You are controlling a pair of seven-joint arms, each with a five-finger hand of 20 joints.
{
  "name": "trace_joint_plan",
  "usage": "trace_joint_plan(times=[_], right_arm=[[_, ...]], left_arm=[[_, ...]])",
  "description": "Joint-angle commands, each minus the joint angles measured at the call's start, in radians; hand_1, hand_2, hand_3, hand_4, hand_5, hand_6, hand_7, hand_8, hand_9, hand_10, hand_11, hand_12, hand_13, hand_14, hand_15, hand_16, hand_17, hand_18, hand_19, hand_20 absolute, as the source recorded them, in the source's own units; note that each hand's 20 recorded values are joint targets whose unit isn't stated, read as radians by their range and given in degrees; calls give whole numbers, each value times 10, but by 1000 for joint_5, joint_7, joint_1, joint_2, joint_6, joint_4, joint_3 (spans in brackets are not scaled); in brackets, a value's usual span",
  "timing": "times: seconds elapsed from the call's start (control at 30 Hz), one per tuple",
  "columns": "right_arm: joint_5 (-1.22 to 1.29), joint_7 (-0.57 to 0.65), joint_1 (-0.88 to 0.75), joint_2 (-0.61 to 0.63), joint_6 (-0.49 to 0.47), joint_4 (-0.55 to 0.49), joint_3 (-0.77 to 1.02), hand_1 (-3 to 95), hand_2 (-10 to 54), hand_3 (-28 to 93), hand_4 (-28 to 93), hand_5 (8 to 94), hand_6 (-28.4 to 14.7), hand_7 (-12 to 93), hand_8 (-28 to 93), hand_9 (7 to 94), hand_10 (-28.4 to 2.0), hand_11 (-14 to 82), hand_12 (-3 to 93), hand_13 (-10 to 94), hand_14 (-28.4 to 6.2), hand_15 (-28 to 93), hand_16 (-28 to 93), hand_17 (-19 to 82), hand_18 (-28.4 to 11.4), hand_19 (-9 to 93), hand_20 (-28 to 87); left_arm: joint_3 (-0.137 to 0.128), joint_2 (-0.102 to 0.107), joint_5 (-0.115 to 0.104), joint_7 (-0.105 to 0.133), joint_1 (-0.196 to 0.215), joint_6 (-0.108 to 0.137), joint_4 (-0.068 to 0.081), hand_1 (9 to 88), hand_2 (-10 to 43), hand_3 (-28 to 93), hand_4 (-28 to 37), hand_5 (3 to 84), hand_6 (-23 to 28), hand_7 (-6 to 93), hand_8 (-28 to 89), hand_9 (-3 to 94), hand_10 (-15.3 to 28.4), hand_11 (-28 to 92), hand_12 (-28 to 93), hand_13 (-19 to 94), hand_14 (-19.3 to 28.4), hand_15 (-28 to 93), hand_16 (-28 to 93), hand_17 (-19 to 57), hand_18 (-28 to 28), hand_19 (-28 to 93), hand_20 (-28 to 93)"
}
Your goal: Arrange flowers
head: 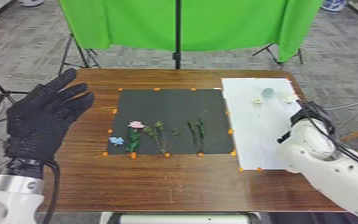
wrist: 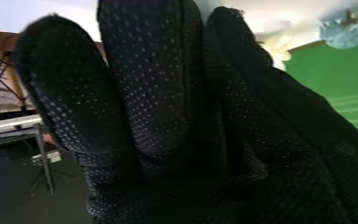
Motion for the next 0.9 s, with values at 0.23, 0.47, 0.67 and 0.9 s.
trace_joint_plan(times=[0.23, 0.47, 0.67, 0.9], right_arm=[[-67, -68, 31, 13, 53, -110, -27, 620, -95, 675, -283, 876, 5, 151, 48, 937, -81, 109, 211, 937, -18, 433, 151, 710, -49, 895, -283], [-53, -142, 120, -23, 54, -168, -115, 604, -95, 691, -283, 876, 10, 156, 48, 937, -76, 115, 214, 937, -15, 433, 160, 702, -54, 910, -283], [-6, -231, 256, -138, 43, -178, -241, 599, -95, 694, -283, 874, 11, 159, 47, 937, -70, 115, 216, 937, -13, 428, 167, 689, -62, 925, -283], [46, -338, 364, -338, -7, -121, -315, 595, -95, 696, -283, 872, 15, 162, 45, 937, -70, 113, 219, 937, -11, 421, 176, 678, -63, 931, -281]], left_arm=[[6, -8, 3, -10, 3, -2, 8, 222, 78, 777, -224, 386, 117, 136, -86, 305, 216, 313, 111, 242, 284, 553, -109, -67, 284, 721, -105], [4, -8, 5, -17, 0, -2, 6, 223, 78, 777, -225, 386, 117, 136, -86, 305, 216, 314, 111, 242, 284, 554, -109, -67, 284, 722, -106], [-2, -3, 11, -29, -13, -6, 2, 223, 78, 777, -225, 387, 117, 136, -86, 305, 216, 315, 111, 242, 284, 554, -109, -66, 284, 722, -106], [4, -7, 25, -81, -67, -20, 6, 223, 78, 777, -225, 387, 118, 135, -86, 305, 216, 314, 111, 242, 284, 554, -110, -66, 284, 723, -107]])
